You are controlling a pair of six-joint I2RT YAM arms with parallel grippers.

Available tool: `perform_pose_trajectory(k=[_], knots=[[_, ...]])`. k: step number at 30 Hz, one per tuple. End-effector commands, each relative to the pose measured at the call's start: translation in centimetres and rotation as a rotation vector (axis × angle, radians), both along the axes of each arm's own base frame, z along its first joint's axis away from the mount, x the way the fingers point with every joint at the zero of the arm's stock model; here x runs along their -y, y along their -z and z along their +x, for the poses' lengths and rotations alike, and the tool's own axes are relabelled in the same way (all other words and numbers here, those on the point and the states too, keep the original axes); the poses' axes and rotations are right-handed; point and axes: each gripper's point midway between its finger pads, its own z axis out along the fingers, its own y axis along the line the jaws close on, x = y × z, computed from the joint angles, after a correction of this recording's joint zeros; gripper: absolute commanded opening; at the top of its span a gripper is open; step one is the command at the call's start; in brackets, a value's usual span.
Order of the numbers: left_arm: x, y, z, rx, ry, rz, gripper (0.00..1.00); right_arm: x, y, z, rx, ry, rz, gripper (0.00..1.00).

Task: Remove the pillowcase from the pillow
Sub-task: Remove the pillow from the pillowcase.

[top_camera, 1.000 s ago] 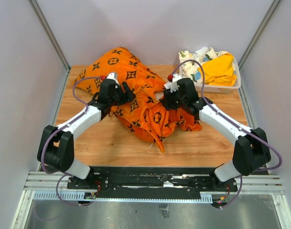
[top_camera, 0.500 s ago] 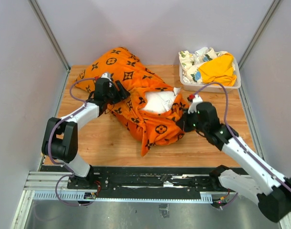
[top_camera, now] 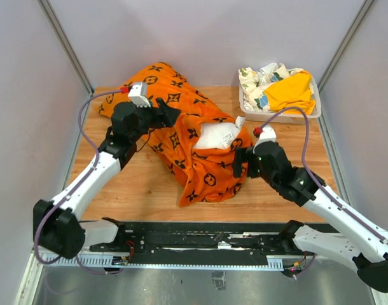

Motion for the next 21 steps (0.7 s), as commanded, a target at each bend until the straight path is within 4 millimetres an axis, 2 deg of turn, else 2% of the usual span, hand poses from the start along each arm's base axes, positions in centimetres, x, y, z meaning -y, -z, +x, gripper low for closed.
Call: perform_pose_trajectory(k=[1,3,5,7,9,11,14,18,21], knots=[[7.2,-6.4,-5.9,0.302,0.380,0.109,0.91,0.1,-7.3,5.2,0.285,0.072,-0.064,0.98],[10.8,-6.4,-9.0,0.351,0.537,0.137,0.92,-0.1,-7.3,6.0,0.296,0.077,-0.097,0.98],[13.7,-5.5,-10.9,0.335,0.634,0.142,0.90,0.7,-6.5,6.1,0.269,0.111,-0.114,0.98],[16.3,-4.2,-12.4,0.288,0.729,0.112,0.83,2.4,-4.9,5.8,0.232,0.178,-0.102,0.98],[17.8,-3.0,-13.0,0.242,0.768,0.071,0.80,4.7,-3.0,5.2,0.191,0.253,-0.081,0.98],[18.3,-1.8,-12.2,0.207,0.720,0.066,0.80,6.4,-1.5,4.4,0.164,0.292,-0.042,0.98],[18.3,0.4,-9.2,0.131,0.585,0.083,0.80,7.4,0.2,2.9,0.133,0.294,-0.007,0.98],[18.7,3.5,-5.5,0.018,0.458,0.111,0.81,7.7,0.9,2.0,0.119,0.282,-0.003,0.99],[17.1,5.5,-2.8,-0.106,0.331,0.060,0.80,7.7,0.9,1.7,0.111,0.271,-0.007,0.98]])
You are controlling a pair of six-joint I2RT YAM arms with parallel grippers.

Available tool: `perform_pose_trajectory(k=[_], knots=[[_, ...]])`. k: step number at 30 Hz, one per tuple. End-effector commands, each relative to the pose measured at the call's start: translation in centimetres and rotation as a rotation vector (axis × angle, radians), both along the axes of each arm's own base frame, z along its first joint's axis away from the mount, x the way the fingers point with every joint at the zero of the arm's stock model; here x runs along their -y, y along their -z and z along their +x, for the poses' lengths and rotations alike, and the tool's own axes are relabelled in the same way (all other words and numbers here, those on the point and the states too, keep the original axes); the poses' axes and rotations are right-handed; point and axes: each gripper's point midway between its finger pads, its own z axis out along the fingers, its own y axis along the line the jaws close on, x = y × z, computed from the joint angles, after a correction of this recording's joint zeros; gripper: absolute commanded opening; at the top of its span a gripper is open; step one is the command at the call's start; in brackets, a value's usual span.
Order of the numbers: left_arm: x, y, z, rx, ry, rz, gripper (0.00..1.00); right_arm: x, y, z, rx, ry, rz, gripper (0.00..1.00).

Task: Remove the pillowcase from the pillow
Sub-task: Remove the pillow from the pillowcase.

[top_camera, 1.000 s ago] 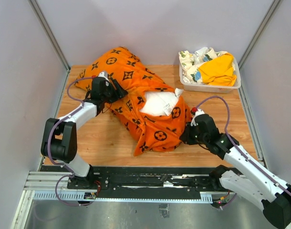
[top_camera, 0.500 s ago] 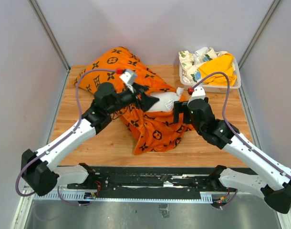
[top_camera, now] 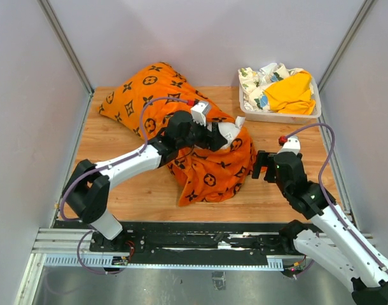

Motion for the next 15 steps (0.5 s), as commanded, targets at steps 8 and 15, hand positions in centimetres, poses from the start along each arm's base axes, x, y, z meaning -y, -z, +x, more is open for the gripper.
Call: perform_pose_trajectory(k=[8,15], knots=[[-8.8,2.8,6.3,-0.176,-0.524,0.026,0.79,0.0,0.9,-1.0,-0.023,-0.023,0.020,0.99],[-9.6,6.3,6.1,-0.181,-0.554,0.202,0.79,-1.7,1.8,-0.2,-0.059,-0.071,0.038,0.98]])
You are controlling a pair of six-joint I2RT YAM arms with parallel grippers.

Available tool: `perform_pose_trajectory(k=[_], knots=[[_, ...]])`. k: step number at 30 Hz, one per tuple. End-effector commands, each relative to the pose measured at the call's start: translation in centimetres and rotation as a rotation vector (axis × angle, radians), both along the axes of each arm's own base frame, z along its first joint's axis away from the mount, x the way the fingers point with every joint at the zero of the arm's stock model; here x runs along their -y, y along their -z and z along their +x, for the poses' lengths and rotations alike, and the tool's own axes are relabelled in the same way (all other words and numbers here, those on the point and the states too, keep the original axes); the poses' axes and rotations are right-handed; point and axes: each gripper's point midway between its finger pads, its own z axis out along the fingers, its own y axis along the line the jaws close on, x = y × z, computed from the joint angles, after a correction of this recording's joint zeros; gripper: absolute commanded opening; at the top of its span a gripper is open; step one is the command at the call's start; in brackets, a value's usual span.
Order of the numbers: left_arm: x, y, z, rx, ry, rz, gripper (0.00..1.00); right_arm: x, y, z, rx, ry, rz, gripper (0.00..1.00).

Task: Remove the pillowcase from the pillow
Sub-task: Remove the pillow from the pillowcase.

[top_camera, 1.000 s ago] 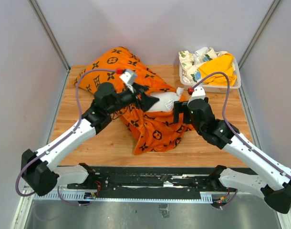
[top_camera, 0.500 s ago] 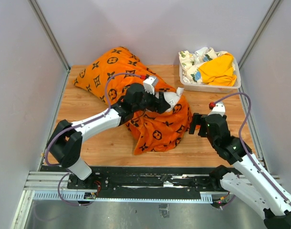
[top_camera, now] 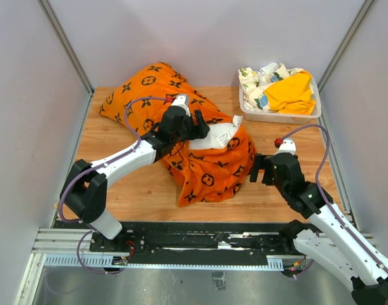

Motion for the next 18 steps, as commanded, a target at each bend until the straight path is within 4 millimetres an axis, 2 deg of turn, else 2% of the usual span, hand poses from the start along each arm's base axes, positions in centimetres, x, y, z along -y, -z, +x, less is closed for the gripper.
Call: perform_pose_trajectory(k=[1,8,12,13,14,15,16,18], knots=[[-2.5,4.9,0.0,-0.076,-0.082,0.199,0.79,-1.1,0.4,0.7,-0.015,-0.027,0.026,0.99],[-0.3,10.6,-2.0,-0.169,0.021,0.171,0.80,-2.1,0.9,1.1,-0.042,-0.060,0.025,0.99],[0.1,14.6,-3.0,-0.216,0.036,0.270,0.78,-2.4,1.0,1.0,-0.059,-0.072,0.029,0.98],[0.2,15.4,-3.5,-0.224,0.056,0.291,0.71,-2.3,1.1,1.0,-0.060,-0.073,0.027,0.98],[0.5,15.9,-4.0,-0.234,0.091,0.294,0.55,-2.3,1.1,1.1,-0.058,-0.073,0.023,0.99],[0.7,16.2,-4.5,-0.242,0.119,0.287,0.23,-2.3,1.0,1.1,-0.057,-0.074,0.020,0.98],[0.9,16.2,-4.8,-0.238,0.139,0.276,0.03,-2.3,0.9,1.2,-0.053,-0.076,0.016,0.98],[0.6,15.4,-5.0,-0.219,0.148,0.257,0.00,-2.4,0.8,1.5,-0.043,-0.083,0.010,0.98]])
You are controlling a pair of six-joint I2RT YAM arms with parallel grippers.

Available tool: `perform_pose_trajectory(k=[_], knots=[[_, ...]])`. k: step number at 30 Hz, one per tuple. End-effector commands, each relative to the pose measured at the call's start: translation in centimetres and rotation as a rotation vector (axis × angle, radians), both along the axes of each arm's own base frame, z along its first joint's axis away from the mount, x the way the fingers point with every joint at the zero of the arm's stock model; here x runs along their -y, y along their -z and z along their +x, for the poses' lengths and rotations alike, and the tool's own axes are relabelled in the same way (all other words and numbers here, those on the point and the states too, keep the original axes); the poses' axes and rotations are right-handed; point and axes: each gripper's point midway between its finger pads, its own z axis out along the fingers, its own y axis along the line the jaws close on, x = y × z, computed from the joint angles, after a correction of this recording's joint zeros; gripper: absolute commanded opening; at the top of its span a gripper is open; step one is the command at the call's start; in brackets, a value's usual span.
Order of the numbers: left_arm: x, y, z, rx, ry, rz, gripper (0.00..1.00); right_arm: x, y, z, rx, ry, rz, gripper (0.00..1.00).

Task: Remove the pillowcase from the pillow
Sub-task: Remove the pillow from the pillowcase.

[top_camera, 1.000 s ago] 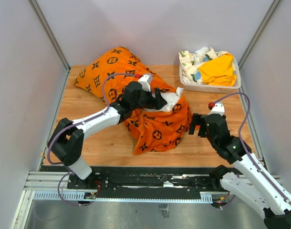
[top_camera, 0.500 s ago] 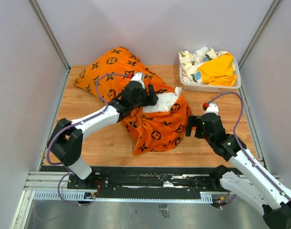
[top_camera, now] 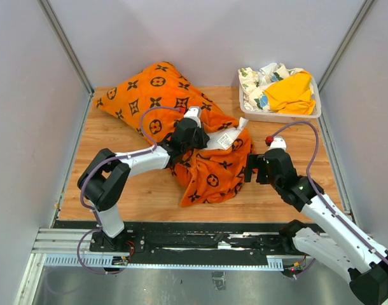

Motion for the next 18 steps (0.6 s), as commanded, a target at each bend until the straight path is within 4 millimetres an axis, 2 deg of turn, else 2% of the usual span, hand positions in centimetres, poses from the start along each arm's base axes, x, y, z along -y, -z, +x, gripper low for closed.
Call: perform_pose_trajectory(k=[1,3,5,8,12,16,18], knots=[[-3.0,7.5,-5.0,-0.204,0.080,0.168,0.00,-0.5,-1.4,1.0,0.043,-0.019,0.004,0.99],[-3.4,5.8,-4.7,-0.185,0.085,0.125,0.00,-1.4,-2.1,1.2,0.054,-0.056,0.004,0.99],[-3.4,3.6,-4.4,-0.151,0.115,0.057,0.00,-3.1,-3.2,1.3,0.084,-0.123,0.014,0.99],[-3.1,0.2,-4.4,-0.105,0.140,-0.055,0.00,-6.9,-4.6,1.2,0.168,-0.257,0.092,0.99],[-3.3,-3.0,-4.0,-0.066,0.099,-0.112,0.00,-11.5,-5.8,0.4,0.222,-0.396,0.155,0.99],[-3.5,-6.0,-4.5,0.010,0.112,-0.163,0.00,-13.3,-3.2,0.7,0.142,-0.397,0.125,0.99],[-3.6,-7.0,-4.5,0.032,0.109,-0.173,0.00,-13.3,-2.0,1.1,0.107,-0.356,0.120,0.96]])
